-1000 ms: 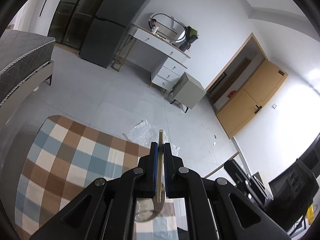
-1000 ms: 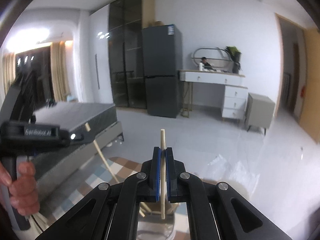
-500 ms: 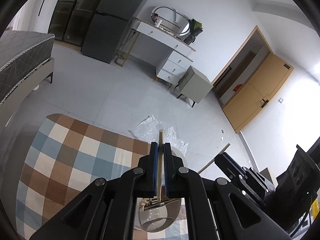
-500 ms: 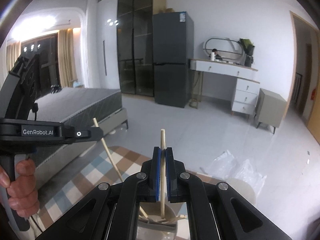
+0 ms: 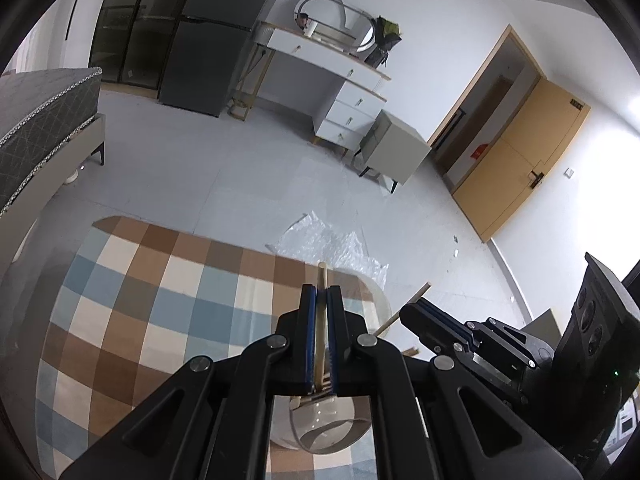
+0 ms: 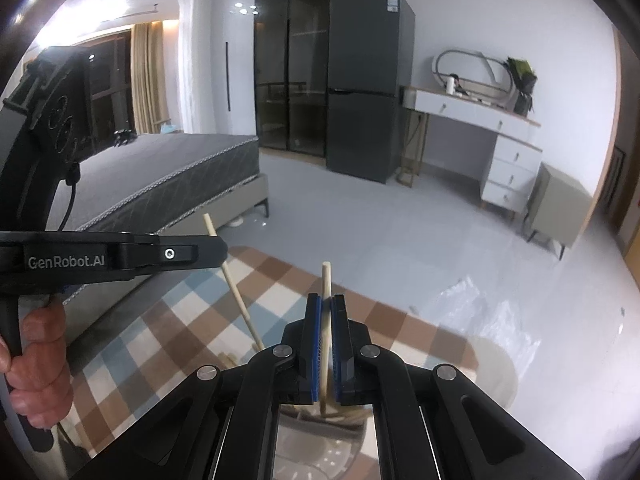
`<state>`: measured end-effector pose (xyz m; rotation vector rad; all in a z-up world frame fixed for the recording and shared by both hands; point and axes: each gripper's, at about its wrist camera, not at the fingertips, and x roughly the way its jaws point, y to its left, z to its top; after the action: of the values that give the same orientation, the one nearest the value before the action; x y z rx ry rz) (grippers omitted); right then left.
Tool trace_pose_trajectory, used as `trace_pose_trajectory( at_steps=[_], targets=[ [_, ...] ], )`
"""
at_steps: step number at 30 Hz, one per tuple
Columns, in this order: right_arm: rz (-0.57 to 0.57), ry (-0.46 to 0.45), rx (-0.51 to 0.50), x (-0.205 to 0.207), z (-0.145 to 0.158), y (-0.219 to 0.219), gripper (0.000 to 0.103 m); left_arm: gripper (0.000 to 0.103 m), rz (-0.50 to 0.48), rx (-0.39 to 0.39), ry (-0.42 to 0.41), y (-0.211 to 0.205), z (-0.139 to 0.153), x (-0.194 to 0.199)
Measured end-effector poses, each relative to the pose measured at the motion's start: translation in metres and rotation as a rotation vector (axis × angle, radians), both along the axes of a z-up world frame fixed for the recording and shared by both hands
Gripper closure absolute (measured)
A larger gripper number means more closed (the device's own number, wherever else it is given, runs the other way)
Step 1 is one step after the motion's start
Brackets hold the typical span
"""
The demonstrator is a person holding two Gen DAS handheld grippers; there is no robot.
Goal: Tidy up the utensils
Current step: 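Lower both chopsticks down into the holder compartments, then open both tools to release the chopsticks into the holder, then withdraw both open tools from the holder toward the remaining chopsticks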
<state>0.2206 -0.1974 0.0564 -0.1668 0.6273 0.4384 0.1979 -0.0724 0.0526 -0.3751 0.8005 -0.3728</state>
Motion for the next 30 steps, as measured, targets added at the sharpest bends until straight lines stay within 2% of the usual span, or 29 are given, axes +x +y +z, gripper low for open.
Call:
trace_pose_trajectory(
  at_steps=[6, 8, 11, 13, 15, 16, 18, 22, 24, 27, 30],
  targets=[
    [-0.040, 0.097, 0.053, 0.005, -0.025, -0.014, 0.098, 0.102, -0.083, 0.061, 0.117, -0.015, -0.022, 0.003],
    [-0.067, 0.132, 0.093, 0.007, -0.031, -0.022, 0.096, 0.102, -0.102, 0.042, 0.148, -0.015, -0.025, 0.002],
    [-0.110, 0.147, 0.160, 0.001, -0.031, -0.038, 0.095, 0.101, -0.080, 0.035, 0.163, -0.008, -0.018, -0.003],
    [-0.134, 0.147, 0.192, -0.004, -0.029, -0.045, 0.088, 0.092, -0.064, 0.046, 0.156, -0.005, -0.011, -0.008],
    [-0.157, 0.134, 0.220, -0.014, -0.023, -0.053, 0.083, 0.069, -0.048, 0.048, 0.147, 0.000, -0.004, -0.014],
    [-0.169, 0.126, 0.230, -0.019, -0.021, -0.055, 0.082, 0.066, -0.034, 0.039, 0.137, 0.004, 0.001, -0.020],
    [-0.191, 0.112, 0.246, -0.032, -0.014, -0.058, 0.078, 0.060, -0.015, 0.038, 0.117, 0.009, 0.008, -0.030],
    [-0.225, 0.063, 0.254, -0.059, 0.006, -0.060, 0.073, 0.056, 0.004, 0.076, 0.080, 0.015, 0.026, -0.054],
    [-0.240, 0.032, 0.254, -0.074, 0.021, -0.058, 0.071, 0.048, 0.007, 0.085, 0.061, 0.020, 0.035, -0.070],
    [-0.257, -0.014, 0.261, -0.096, 0.040, -0.051, 0.068, 0.042, 0.029, 0.109, 0.011, 0.030, 0.048, -0.095],
    [-0.285, -0.020, 0.291, -0.116, 0.055, -0.042, 0.068, 0.040, 0.026, 0.126, -0.020, 0.038, 0.053, -0.114]
  ],
)
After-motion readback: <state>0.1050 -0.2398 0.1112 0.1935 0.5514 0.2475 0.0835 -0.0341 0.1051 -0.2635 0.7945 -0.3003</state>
